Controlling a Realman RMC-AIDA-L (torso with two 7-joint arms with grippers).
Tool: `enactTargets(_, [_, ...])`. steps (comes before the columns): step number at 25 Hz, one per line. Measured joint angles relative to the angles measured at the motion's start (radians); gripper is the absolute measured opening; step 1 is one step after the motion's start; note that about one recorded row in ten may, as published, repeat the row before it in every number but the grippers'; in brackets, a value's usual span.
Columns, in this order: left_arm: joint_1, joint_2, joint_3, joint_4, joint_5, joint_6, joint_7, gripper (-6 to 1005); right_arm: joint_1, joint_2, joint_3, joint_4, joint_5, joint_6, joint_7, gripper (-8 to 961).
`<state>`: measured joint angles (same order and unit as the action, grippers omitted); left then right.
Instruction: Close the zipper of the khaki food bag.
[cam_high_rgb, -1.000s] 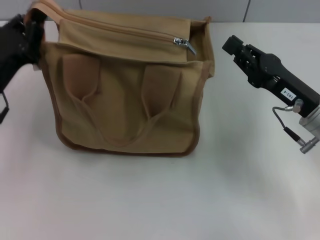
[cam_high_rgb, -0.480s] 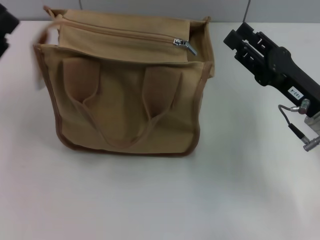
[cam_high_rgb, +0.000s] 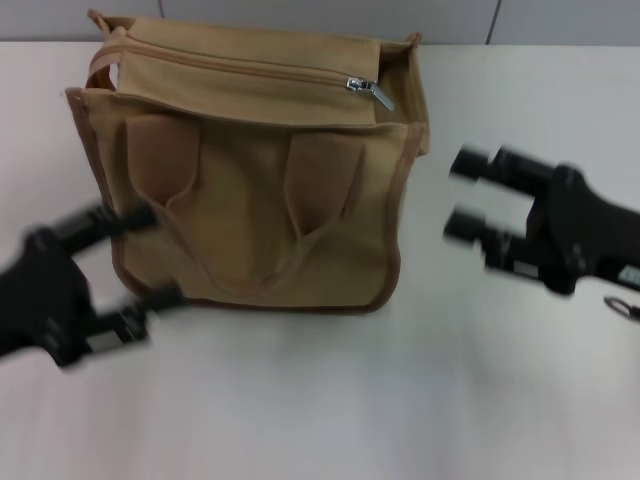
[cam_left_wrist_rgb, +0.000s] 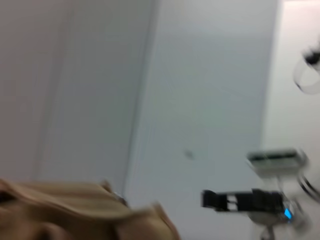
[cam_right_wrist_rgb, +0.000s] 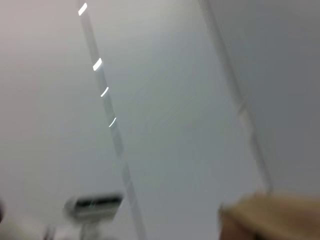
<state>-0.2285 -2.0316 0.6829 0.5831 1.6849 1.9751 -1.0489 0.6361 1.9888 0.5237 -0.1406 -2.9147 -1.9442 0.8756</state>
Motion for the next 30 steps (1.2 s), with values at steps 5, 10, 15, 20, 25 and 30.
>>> enactTargets(5, [-0.005, -0.036, 0.055, -0.010, 0.161, -0.010, 0.249, 794, 0.027, 0.042, -0.193, -0.063, 0.003, 0.011, -0.041, 699])
enactTargets(10, [-0.056, -0.032, 0.095, -0.107, 0.185, -0.062, 0.280, 820, 0.024, 0.090, -0.292, -0.109, 0.004, 0.036, -0.162, 792])
enactTargets(15, [-0.061, -0.036, 0.097, -0.119, 0.207, -0.111, 0.285, 817, -0.026, 0.095, -0.291, -0.046, 0.005, 0.090, -0.261, 792])
enactTargets(20, [-0.062, -0.037, 0.097, -0.129, 0.206, -0.112, 0.285, 816, -0.052, 0.095, -0.286, -0.023, 0.005, 0.101, -0.295, 792])
enactTargets(25, [-0.061, -0.038, 0.098, -0.129, 0.205, -0.112, 0.285, 817, -0.053, 0.095, -0.290, 0.009, 0.005, 0.148, -0.291, 792])
enactTargets(30, [-0.061, -0.038, 0.099, -0.129, 0.208, -0.112, 0.286, 817, -0.054, 0.095, -0.295, 0.032, 0.005, 0.177, -0.292, 792])
